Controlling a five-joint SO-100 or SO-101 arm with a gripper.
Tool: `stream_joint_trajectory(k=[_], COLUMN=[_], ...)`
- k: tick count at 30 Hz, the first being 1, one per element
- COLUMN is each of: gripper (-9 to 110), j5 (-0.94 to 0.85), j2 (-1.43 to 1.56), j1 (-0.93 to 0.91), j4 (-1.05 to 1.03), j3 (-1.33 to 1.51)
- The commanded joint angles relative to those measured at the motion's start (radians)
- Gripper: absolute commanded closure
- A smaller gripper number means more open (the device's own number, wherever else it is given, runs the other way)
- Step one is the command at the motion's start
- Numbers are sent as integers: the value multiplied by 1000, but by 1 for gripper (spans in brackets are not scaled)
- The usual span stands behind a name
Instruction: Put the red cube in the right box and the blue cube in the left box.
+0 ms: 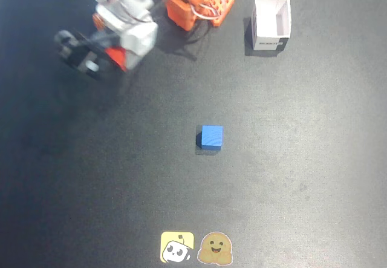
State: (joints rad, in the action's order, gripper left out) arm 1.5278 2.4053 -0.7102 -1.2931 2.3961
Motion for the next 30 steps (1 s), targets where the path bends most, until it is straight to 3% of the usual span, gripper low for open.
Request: stream_joint_trajectory(k=[1,24,30], gripper=[88,88,88], j5=[-11,-64,-31], j2=[31,41,84], j1=[-94,-552,-560], j4=[-3,-115,-152], j3=[-35,-21,0])
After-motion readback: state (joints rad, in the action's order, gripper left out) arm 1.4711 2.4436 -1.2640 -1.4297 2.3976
